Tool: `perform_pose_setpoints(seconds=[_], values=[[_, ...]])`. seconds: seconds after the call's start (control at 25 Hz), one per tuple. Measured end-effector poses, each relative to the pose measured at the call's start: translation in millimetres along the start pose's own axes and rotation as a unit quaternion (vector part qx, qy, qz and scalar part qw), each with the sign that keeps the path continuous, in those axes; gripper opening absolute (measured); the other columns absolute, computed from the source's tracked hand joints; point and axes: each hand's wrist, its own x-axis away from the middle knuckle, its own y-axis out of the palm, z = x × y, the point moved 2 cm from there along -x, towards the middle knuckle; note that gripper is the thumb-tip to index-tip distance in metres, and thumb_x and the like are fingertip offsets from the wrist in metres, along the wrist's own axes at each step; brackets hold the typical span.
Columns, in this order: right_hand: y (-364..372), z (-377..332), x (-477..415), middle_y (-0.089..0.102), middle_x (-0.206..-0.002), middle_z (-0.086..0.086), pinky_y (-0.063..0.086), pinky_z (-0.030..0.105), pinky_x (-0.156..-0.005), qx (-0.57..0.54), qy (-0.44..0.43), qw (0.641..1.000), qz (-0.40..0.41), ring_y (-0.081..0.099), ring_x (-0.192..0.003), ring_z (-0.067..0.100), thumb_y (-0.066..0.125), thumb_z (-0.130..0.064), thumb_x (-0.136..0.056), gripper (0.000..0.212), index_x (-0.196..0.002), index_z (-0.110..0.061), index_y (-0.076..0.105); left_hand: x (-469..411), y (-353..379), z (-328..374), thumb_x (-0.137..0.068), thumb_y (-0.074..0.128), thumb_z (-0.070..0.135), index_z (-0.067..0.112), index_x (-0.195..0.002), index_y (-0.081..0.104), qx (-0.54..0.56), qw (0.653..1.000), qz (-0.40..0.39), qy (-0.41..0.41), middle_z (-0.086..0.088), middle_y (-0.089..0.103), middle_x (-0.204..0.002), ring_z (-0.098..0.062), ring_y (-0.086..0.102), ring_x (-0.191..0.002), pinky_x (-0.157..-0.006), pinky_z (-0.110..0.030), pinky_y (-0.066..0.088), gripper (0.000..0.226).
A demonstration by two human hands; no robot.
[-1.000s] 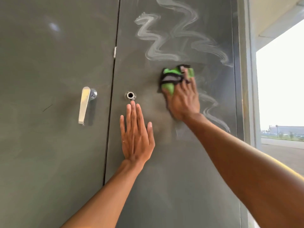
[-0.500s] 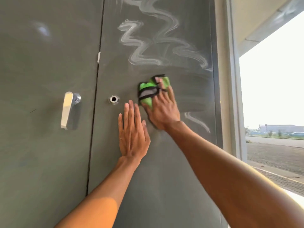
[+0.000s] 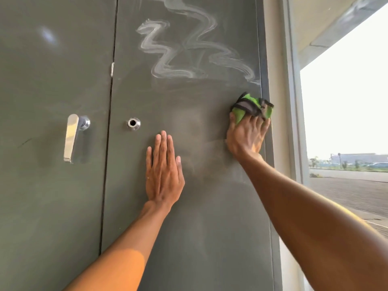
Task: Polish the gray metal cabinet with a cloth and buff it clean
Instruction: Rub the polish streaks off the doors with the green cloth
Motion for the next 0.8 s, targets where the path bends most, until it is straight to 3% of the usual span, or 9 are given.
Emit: perform_pose_setpoints(seconds=[0.08, 0.16, 0.24, 0.32, 0.44, 0.52, 0.6, 0.68, 0.8], values=[[10, -30, 33, 0.026, -0.164, 0.019, -0.004, 0.045, -0.126, 0.023, -0.117, 0.993, 0.003, 0.008, -0.156, 0.027, 0.023, -0.058, -0.098, 0.076, -0.156, -0.01, 0.036, 1, 2, 2, -0.107, 0.03, 0.024, 0.001, -0.16, 0.023, -0.008, 1.0, 0.007, -0.002, -0.012, 0.017, -0.17, -0.024, 0.012, -0.159, -0.128, -0.047, 0.013, 0.058], [25, -59, 71, 0.021, -0.166, 0.017, -0.001, 0.044, -0.126, 0.047, -0.283, 0.958, -0.009, 0.007, -0.157, 0.026, 0.043, -0.052, -0.095, 0.071, -0.154, -0.013, 0.041, 3, 3, 3, -0.107, 0.031, 0.022, -0.001, -0.155, 0.033, -0.012, 1.0, 0.016, -0.016, -0.015, 0.023, -0.168, -0.025, 0.016, -0.158, -0.127, -0.048, 0.015, 0.054], [35, -65, 88, 0.021, -0.166, 0.016, 0.005, 0.043, -0.127, 0.056, -0.389, 0.919, -0.025, 0.012, -0.157, 0.025, 0.05, -0.05, -0.093, 0.071, -0.152, -0.011, 0.045, 5, 4, 1, -0.107, 0.032, 0.021, -0.002, -0.15, 0.041, -0.009, 0.999, 0.023, -0.028, -0.017, 0.027, -0.166, -0.027, 0.02, -0.157, -0.127, -0.049, 0.016, 0.05], [30, -45, 71, 0.026, -0.165, 0.014, 0.01, 0.043, -0.127, 0.02, -0.371, 0.929, -0.004, 0.015, -0.156, 0.023, 0.05, -0.051, -0.096, 0.065, -0.146, -0.01, 0.051, 7, 2, 2, -0.107, 0.03, 0.022, -0.001, -0.156, 0.033, -0.007, 1.0, 0.018, -0.023, -0.015, 0.023, -0.168, -0.026, 0.017, -0.158, -0.127, -0.048, 0.013, 0.054], [8, 12, 35, 0.026, -0.166, 0.013, 0.004, 0.044, -0.127, 0.015, -0.146, 0.989, 0.006, 0.005, -0.157, 0.021, 0.031, -0.056, -0.101, 0.071, -0.152, -0.007, 0.042, 4, -1, 4, -0.107, 0.028, 0.022, 0.0, -0.16, 0.024, 0.002, 1.0, 0.014, -0.015, -0.014, 0.019, -0.169, -0.026, 0.015, -0.158, -0.127, -0.047, 0.011, 0.058], [-4, 41, 30, 0.027, -0.164, 0.017, 0.0, 0.045, -0.127, -0.002, -0.004, 1.0, 0.002, 0.007, -0.157, 0.025, 0.025, -0.052, -0.104, 0.072, -0.157, -0.003, 0.029, 6, -2, 1, -0.107, 0.028, 0.022, 0.0, -0.16, 0.022, 0.005, 1.0, 0.007, -0.012, -0.014, 0.018, -0.17, -0.025, 0.014, -0.158, -0.128, -0.046, 0.011, 0.058], [-2, 37, 36, 0.028, -0.163, 0.019, -0.003, 0.045, -0.127, -0.028, 0.04, 0.999, 0.01, 0.01, -0.156, 0.027, 0.028, -0.049, -0.106, 0.07, -0.158, -0.002, 0.025, 9, -1, -3, -0.108, 0.028, 0.022, 0.001, -0.161, 0.021, 0.003, 1.0, 0.004, -0.003, -0.013, 0.017, -0.17, -0.025, 0.012, -0.158, -0.128, -0.046, 0.011, 0.058], [7, 6, 57, 0.034, -0.16, 0.02, -0.002, 0.047, -0.127, -0.001, -0.028, 1.0, 0.008, 0.013, -0.155, 0.029, 0.03, -0.05, -0.105, 0.069, -0.156, -0.003, 0.032, 11, 0, -6, -0.107, 0.029, 0.02, 0.0, -0.161, 0.02, 0.007, 1.0, 0.003, 0.005, -0.014, 0.016, -0.17, -0.025, 0.012, -0.159, -0.128, -0.046, 0.012, 0.057], [29, -48, 115, 0.033, -0.162, 0.018, 0.004, 0.046, -0.127, 0.057, -0.265, 0.963, -0.011, 0.014, -0.155, 0.026, 0.038, -0.05, -0.1, 0.066, -0.153, -0.012, 0.042, 15, 1, -10, -0.103, 0.037, 0.014, -0.001, -0.159, 0.026, 0.01, 1.0, 0.016, 0.008, -0.015, 0.021, -0.169, -0.027, 0.016, -0.158, -0.128, -0.046, 0.014, 0.059]])
